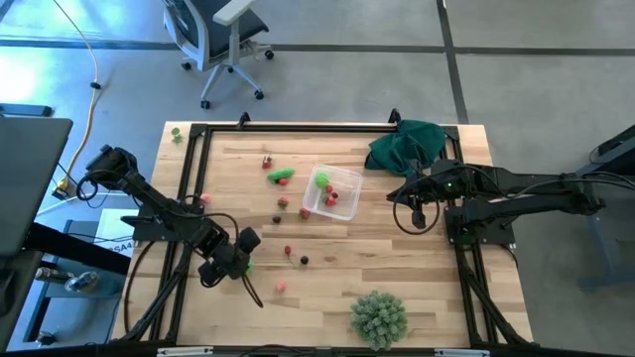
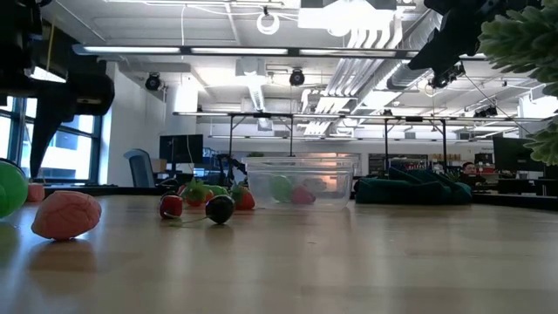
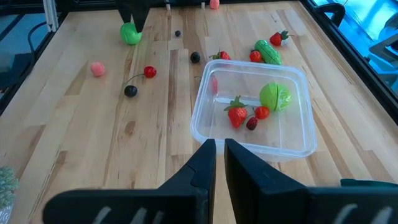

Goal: Pick and placing Produce into tupperware
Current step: Put the green pear into the transparent bin

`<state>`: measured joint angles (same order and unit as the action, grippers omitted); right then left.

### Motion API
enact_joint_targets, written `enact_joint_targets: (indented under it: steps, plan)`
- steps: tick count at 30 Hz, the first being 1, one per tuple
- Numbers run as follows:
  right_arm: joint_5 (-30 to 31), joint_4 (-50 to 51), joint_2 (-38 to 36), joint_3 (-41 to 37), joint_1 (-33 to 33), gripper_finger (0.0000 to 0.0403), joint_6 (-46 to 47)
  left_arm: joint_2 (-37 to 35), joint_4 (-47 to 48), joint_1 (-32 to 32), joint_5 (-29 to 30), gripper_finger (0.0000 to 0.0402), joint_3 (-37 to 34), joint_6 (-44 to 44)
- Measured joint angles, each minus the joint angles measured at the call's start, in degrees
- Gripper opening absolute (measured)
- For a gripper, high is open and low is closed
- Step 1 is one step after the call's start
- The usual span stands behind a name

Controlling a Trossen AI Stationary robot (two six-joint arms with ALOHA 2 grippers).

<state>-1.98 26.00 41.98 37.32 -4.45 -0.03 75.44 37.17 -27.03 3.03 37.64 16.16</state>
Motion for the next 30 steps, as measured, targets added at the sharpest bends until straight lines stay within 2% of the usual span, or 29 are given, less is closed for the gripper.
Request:
enact_joint_targets:
  steps: [16,30]
  plan:
    - [0.0,0.3,0.0,0.0,0.0,0.0024,0.0,5.4,-4.6,0.0,-2.1,0.0248,0.0,-7.3]
    - [0.0,0.5,0.0,0.0,0.0,0.0024,0.0,5.5,-4.9,0.0,-2.4,0.0248,0.0,-14.2]
